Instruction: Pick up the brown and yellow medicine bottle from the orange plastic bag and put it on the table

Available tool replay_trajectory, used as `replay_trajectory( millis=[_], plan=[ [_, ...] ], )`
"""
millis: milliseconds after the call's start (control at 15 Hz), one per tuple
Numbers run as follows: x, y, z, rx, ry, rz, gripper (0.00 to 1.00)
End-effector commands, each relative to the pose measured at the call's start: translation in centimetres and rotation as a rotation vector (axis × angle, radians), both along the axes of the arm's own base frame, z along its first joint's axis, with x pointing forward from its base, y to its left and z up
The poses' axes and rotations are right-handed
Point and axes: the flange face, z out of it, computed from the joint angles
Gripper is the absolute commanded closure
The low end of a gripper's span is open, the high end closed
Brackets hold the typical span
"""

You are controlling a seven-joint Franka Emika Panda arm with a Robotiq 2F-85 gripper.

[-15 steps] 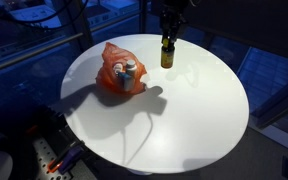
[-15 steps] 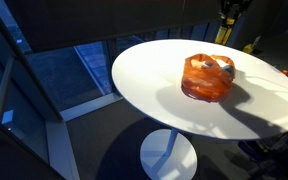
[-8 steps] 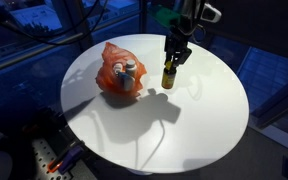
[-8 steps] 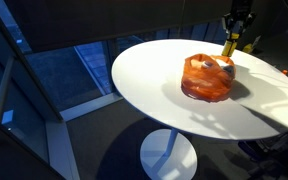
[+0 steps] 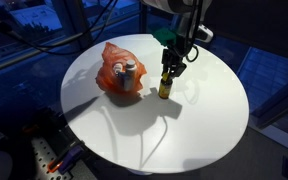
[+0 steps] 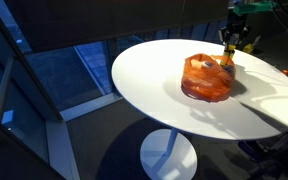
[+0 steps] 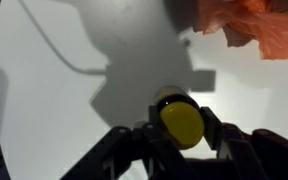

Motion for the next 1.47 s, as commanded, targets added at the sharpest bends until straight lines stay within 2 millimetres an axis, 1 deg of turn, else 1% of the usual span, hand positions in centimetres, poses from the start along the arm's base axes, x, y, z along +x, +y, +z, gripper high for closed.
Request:
replay_trajectory(
  millis=[0,67,133,200,267,400,467,733,933,1067,1200,1400],
  plan=[
    [0.1,0.0,-0.2,0.039,-0.042,0.006,0.75],
    [0.1,0.1,-0.3,0.045,-0.045,0.007,0.59],
    [0.0,0.2,-0.3,0.055,-0.046,0.007,0.3],
    [-0.1,0.4,0.1,0.056,-0.052,0.014,0.29],
    [-0.2,0.8,0.5,0.054,-0.053,0.019,0.23],
    [-0.3,2.1,2.0,0.042,-0.053,0.048,0.06],
    [-0.2,2.7,2.6,0.045,-0.051,0.068,0.01],
    [0.2,6.6,5.5,0.059,-0.037,0.171,0.0],
    [0.0,9.8,7.5,0.088,-0.012,0.259,0.0],
    [-0.3,11.6,9.1,0.09,-0.001,0.306,0.0],
    [-1.1,13.1,11.0,0.083,0.015,0.359,0.0],
    [-2.9,14.5,14.3,0.065,-0.025,0.437,0.0]
  ],
)
